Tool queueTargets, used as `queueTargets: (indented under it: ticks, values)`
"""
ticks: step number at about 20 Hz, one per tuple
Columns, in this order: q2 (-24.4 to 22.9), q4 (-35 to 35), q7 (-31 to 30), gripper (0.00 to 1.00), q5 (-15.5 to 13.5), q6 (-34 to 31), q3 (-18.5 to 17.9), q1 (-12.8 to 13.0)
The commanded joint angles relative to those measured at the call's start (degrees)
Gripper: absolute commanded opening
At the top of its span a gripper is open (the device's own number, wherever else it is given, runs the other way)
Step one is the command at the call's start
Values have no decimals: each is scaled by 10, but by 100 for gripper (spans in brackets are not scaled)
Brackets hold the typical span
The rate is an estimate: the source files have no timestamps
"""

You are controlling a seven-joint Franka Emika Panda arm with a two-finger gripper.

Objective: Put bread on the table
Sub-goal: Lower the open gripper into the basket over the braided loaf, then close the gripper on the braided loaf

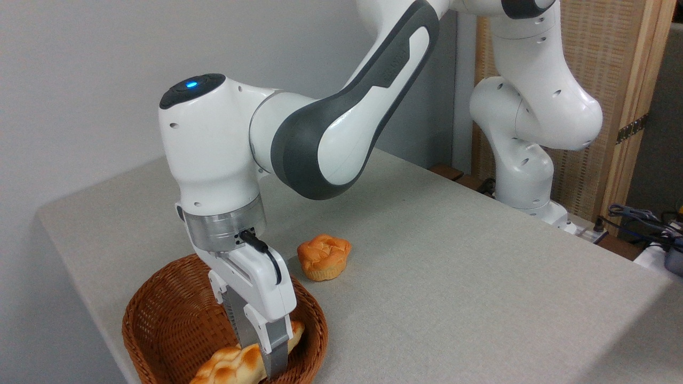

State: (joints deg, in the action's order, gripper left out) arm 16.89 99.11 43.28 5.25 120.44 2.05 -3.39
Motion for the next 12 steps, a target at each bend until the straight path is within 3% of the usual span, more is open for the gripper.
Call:
queueTargets:
  ticks: [1,12]
  values:
    - [5,6,-11,36,10,13,2,0]
    - [-1,-2,-12,28,6,2,2,-1]
